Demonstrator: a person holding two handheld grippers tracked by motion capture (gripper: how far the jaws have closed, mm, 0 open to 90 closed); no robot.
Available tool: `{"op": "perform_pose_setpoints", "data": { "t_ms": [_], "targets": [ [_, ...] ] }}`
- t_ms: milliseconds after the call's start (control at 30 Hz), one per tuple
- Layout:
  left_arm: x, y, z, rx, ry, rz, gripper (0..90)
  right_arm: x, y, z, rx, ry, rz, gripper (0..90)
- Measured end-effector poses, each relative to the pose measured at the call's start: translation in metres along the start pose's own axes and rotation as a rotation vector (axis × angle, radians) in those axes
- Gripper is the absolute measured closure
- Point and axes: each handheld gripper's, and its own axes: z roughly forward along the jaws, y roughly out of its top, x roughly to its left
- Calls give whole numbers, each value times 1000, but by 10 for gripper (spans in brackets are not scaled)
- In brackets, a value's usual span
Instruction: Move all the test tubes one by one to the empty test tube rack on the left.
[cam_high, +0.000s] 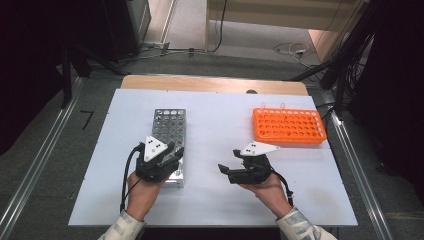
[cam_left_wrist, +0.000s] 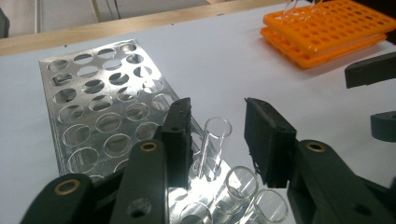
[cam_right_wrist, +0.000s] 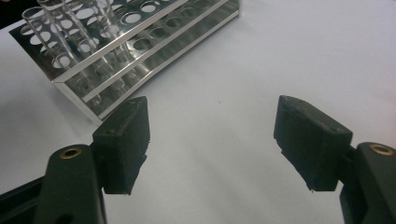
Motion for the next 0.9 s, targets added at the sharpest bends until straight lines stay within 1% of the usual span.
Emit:
{"op": "perform_pose_setpoints", "data": {
  "t_ms": [67, 167, 233, 267, 300, 367, 433, 533, 633, 800, 900],
  "targets": [
    [1, 1, -2, -22, -17, -18, 541, -2, 0, -2, -6, -12, 6, 256],
    [3, 2, -4, -41, -22, -43, 404, -9, 0, -5, -23, -37, 15, 258],
    [5, 1, -5, -45, -16, -46, 346, -17, 0, -8, -34, -58, 32, 258],
    [6, 0, -6, -49, -18, -48, 332, -21, 0, -9, -38, -76, 39, 258],
    [8, 0, -6, -51, -18, -49, 325, -25, 0, -10, -42, -96, 47, 259],
    [11, -1, -8, -60, -17, -67, 318, -34, -1, -13, -49, -125, 71, 263],
    [14, -2, -9, -56, -9, -78, 291, -44, -2, -15, -61, -165, 79, 267],
    [17, -3, -11, -57, -7, -79, 280, -58, -2, -19, -80, -218, 105, 277],
    [19, -4, -13, -57, -5, -81, 275, -73, -3, -22, -87, -275, 145, 283],
    [23, -4, -15, -71, 0, -91, 263, -96, -4, -24, -89, -357, 182, 296],
    [24, -4, -16, -70, 0, -94, 261, -109, -4, -22, -89, -401, 201, 299]
  ]
}}
